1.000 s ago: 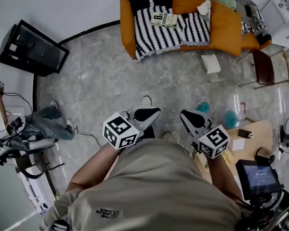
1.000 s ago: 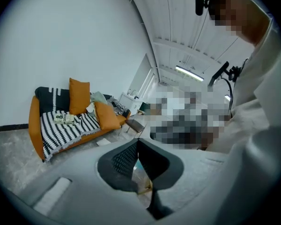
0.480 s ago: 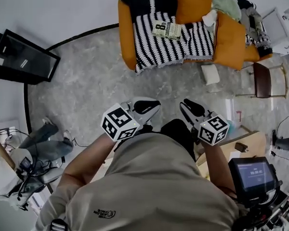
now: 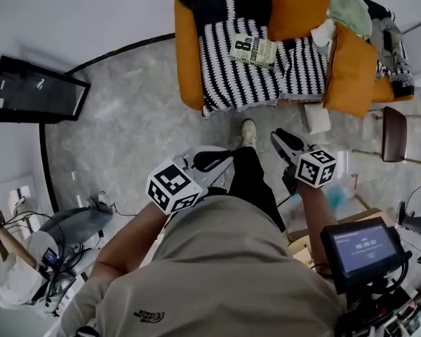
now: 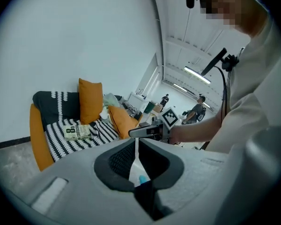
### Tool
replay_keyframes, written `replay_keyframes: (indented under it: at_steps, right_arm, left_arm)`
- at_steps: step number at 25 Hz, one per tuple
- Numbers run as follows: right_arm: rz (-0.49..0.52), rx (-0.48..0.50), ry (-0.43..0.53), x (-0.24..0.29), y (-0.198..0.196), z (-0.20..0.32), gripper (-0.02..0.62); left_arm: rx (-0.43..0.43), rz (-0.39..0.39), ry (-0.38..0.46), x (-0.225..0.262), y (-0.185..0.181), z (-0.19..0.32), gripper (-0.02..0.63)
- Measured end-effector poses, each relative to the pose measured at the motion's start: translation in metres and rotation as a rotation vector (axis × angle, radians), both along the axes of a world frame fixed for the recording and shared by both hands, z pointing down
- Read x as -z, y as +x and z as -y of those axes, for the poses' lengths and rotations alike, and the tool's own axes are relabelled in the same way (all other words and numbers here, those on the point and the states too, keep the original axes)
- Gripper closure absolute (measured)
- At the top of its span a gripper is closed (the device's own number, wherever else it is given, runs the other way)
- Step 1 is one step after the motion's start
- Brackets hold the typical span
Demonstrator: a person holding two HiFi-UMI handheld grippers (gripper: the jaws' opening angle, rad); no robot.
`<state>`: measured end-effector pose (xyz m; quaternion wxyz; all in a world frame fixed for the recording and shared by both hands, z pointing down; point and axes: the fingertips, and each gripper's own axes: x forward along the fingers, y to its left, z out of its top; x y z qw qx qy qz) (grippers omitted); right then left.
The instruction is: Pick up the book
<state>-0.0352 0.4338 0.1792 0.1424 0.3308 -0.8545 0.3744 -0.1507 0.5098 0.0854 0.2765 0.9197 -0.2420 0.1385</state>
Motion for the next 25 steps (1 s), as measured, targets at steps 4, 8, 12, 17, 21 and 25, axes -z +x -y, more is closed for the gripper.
replay_keyframes:
  at_steps: [4,8,12,17,21,25]
  right_arm:
    - [0.030,-0.002,-0.043,-0.027,0.007,0.057,0.495]
    - [0.076,-0.019,-0.133,-0.074,0.022,0.142,0.495]
    - [0.149,-0.074,-0.229,-0.131,0.041,0.222,0.495]
    - [0.151,-0.148,-0.304,-0.206,0.065,0.296,0.482]
    - [0.164,-0.197,-0.380,-0.270,0.075,0.338,0.454]
    - [0.199,-0.264,-0.455,-0.347,0.089,0.378,0.436]
  left_arm:
    - [0.020,0.020,-0.005,0.003,0.008,0.035,0.597]
    - [0.030,0.033,-0.054,-0.008,0.026,0.101,0.597]
    - [0.023,0.044,-0.098,-0.033,0.049,0.169,0.598]
    - [0.019,0.039,-0.124,-0.056,0.073,0.233,0.597]
    - [0.002,0.041,-0.148,-0.085,0.089,0.271,0.597]
    - [-0.010,0.036,-0.172,-0.126,0.106,0.307,0.597]
